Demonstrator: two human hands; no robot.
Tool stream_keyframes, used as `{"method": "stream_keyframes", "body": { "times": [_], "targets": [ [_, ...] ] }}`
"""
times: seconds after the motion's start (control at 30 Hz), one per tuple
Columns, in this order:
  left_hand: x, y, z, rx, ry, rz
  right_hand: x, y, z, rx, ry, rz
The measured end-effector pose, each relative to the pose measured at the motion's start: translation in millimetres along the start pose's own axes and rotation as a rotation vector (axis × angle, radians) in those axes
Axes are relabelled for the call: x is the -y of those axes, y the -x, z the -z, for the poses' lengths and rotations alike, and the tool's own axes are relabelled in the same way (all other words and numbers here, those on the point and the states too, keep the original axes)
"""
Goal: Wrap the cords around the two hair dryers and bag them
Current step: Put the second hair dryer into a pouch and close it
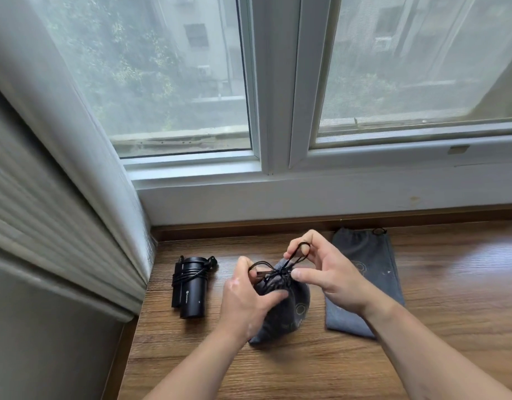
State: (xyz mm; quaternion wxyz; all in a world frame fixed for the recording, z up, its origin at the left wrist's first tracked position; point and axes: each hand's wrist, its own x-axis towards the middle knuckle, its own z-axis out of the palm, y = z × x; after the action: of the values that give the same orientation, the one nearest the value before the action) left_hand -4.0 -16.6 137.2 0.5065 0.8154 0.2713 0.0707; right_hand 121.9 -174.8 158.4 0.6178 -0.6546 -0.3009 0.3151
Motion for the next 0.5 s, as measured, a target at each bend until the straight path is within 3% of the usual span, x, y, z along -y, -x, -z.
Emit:
{"method": "stream_keyframes", "body": {
  "times": [0.07,0.27,0.5],
  "targets": [
    [3.2,-1.1,-2.1,-0.059,0.004,-0.038,-4.3,-0.9,-2.1,0.010,0.058,-0.030],
    [17.9,-0.5,16.3,0.077,0.073,-0.043,-14.2,-11.2,-19.3,0.158,0.525,-0.087],
    [48.7,18.0,51.1,0.098,0.380,0.012,-10.8,-8.2,-59.4,0.103,0.311,-0.034]
  ]
}}
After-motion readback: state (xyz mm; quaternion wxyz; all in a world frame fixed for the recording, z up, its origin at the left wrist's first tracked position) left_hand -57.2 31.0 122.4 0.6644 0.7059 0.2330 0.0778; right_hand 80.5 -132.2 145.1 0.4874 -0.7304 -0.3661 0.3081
